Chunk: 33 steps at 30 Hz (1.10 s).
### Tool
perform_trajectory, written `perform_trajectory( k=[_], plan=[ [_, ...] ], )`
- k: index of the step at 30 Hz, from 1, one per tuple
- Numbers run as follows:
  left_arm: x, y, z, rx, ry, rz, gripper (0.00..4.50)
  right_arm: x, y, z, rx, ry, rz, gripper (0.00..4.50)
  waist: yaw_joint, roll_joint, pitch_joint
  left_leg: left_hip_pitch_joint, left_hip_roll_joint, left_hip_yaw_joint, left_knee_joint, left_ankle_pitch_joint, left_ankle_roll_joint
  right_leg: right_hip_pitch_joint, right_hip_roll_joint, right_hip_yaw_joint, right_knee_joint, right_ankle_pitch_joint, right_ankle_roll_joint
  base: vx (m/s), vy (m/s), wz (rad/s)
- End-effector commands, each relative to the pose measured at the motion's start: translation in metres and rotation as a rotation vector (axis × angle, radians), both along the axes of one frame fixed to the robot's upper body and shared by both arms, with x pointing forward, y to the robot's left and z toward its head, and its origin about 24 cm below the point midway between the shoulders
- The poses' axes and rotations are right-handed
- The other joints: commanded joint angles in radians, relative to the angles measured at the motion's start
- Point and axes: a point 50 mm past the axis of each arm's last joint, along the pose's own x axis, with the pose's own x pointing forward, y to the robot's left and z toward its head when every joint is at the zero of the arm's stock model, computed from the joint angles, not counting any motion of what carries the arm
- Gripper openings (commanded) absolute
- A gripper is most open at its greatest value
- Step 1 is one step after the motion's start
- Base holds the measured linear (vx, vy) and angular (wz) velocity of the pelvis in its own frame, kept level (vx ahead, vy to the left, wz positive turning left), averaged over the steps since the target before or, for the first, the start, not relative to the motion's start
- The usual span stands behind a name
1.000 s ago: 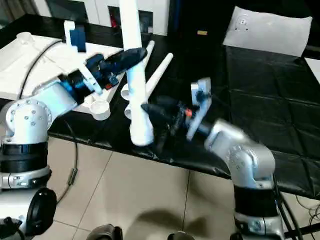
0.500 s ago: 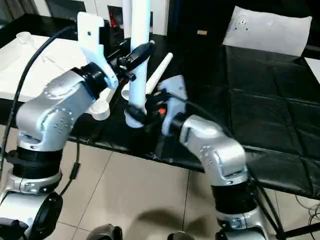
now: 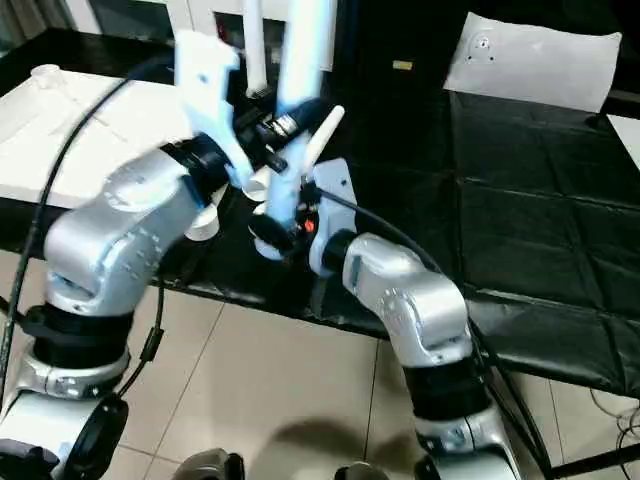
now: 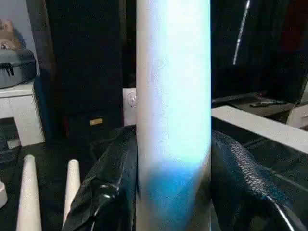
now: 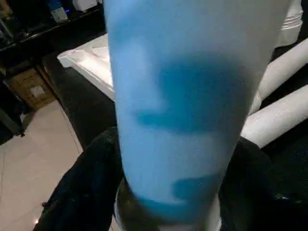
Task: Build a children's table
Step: Pick table leg
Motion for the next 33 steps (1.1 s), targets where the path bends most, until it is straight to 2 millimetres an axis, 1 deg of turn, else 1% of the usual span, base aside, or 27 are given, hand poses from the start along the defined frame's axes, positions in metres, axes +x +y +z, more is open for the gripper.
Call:
perform_trajectory(
  k=[1,5,6,10,11,13,17,18,20,21,22,24,26,27,33],
  plan=[
    [-0.003,-0.0001,0.0018,0.018,-0.023,-0.006,1.79,0.0032,-0.0036,0.0045,0.009,-0.011,-0.023,2.71,-0.002,-0.003,-0.084,0.017,0.043,-0.01,-0.061,-0.049,-0.029,0.051,-0.072,0.045,-0.051,0.021,-0.189,0.0,0.0,0.0],
    [-0.0029,-0.0007,0.0003,0.046,-0.031,-0.008,1.79,0.0041,-0.004,0.0059,0.013,-0.013,-0.021,2.33,-0.002,-0.003,-0.084,0.018,0.042,-0.01,-0.06,-0.053,-0.03,0.05,-0.072,0.045,-0.051,0.017,-0.189,0.0,0.0,0.0],
    [-0.0029,-0.0005,0.0001,0.047,-0.031,-0.008,1.79,0.0041,-0.004,0.006,0.011,-0.014,-0.02,2.27,-0.001,-0.001,-0.084,0.018,0.042,-0.01,-0.06,-0.054,-0.031,0.05,-0.072,0.045,-0.051,0.016,-0.189,0.0,0.0,0.0],
    [-0.0028,0.0001,-0.0001,0.054,-0.034,-0.008,1.79,0.004,-0.0041,0.0062,0.012,-0.013,-0.021,1.99,-0.002,-0.002,-0.083,0.018,0.042,-0.01,-0.061,-0.069,-0.035,0.05,-0.072,0.045,-0.052,-0.005,-0.188,0.0,0.0,0.0],
    [-0.0029,0.0,0.0001,0.054,-0.034,-0.009,1.79,0.0039,-0.004,0.0062,0.014,-0.011,-0.02,1.97,-0.002,0.001,-0.082,0.017,0.042,-0.011,-0.061,-0.075,-0.037,0.048,-0.072,0.045,-0.053,-0.015,-0.187,0.0,0.0,0.0],
    [-0.0039,-0.0014,0.0008,0.054,-0.034,-0.023,1.79,0.0034,-0.0033,0.0058,0.019,-0.007,-0.015,1.95,-0.002,-0.003,-0.082,0.016,0.041,-0.01,-0.061,-0.078,-0.037,0.049,-0.072,0.045,-0.054,-0.023,-0.185,0.0,0.0,0.0],
    [-0.0053,-0.0038,0.0004,0.054,-0.03,-0.038,1.79,0.003,-0.0026,0.0056,0.026,-0.005,-0.006,1.93,-0.002,-0.002,-0.081,0.016,0.04,-0.01,-0.06,-0.081,-0.037,0.048,-0.071,0.046,-0.054,-0.03,-0.182,0.0,0.0,0.0],
    [-0.0054,-0.0039,0.0003,0.053,-0.028,-0.039,1.79,0.0025,-0.0022,0.0059,0.027,-0.009,0.0,1.93,-0.001,-0.001,-0.082,0.016,0.041,-0.011,-0.06,-0.081,-0.037,0.048,-0.071,0.046,-0.053,-0.03,-0.182,0.0,0.0,0.0],
    [-0.0052,-0.0035,0.0002,0.054,-0.028,-0.037,1.79,0.0016,-0.0016,0.0064,0.028,-0.014,0.008,1.93,-0.001,-0.002,-0.081,0.016,0.041,-0.011,-0.06,-0.084,-0.037,0.048,-0.071,0.046,-0.054,-0.034,-0.182,0.0,0.0,0.0],
    [-0.0051,-0.0034,0.0001,0.054,-0.028,-0.036,1.79,0.0016,-0.0016,0.0063,0.028,-0.012,0.007,2.28,-0.002,-0.002,-0.082,0.015,0.041,-0.011,-0.06,-0.083,-0.036,0.048,-0.071,0.046,-0.054,-0.035,-0.182,0.0,0.0,0.0],
    [-0.0048,-0.003,0.0001,0.055,-0.028,-0.035,1.79,0.0018,-0.0017,0.0061,0.03,-0.007,0.002,2.28,-0.001,-0.002,-0.082,0.016,0.041,-0.011,-0.06,-0.082,-0.036,0.047,-0.071,0.046,-0.054,-0.031,-0.183,0.0,0.0,0.0],
    [-0.0038,-0.002,0.0002,0.058,-0.03,-0.031,1.79,0.0024,-0.0018,0.0062,0.04,0.001,-0.006,2.66,-0.002,-0.002,-0.082,0.016,0.041,-0.011,-0.06,-0.082,-0.035,0.047,-0.07,0.046,-0.053,-0.028,-0.184,0.0,0.0,0.0],
    [-0.0032,-0.0011,0.0003,0.062,-0.032,-0.028,1.79,0.0034,-0.0025,0.007,0.037,-0.007,-0.016,2.69,-0.002,-0.002,-0.082,0.016,0.041,-0.011,-0.06,-0.077,-0.034,0.047,-0.071,0.045,-0.052,-0.02,-0.186,0.0,0.0,0.0],
    [-0.0031,-0.0006,0.0,0.068,-0.033,-0.028,1.79,0.0048,-0.0034,0.0075,0.032,-0.011,-0.028,2.82,-0.001,-0.001,-0.082,0.016,0.041,-0.011,-0.059,-0.075,-0.034,0.047,-0.07,0.045,-0.052,-0.017,-0.187,0.0,0.0,0.0],
    [-0.0031,-0.0001,-0.0006,0.074,-0.034,-0.028,1.79,0.0069,-0.0049,0.0101,0.035,-0.023,-0.033,2.82,-0.001,-0.001,-0.083,0.017,0.041,-0.01,-0.059,-0.072,-0.034,0.047,-0.07,0.045,-0.051,-0.013,-0.19,0.0,0.0,0.0]
  ],
)
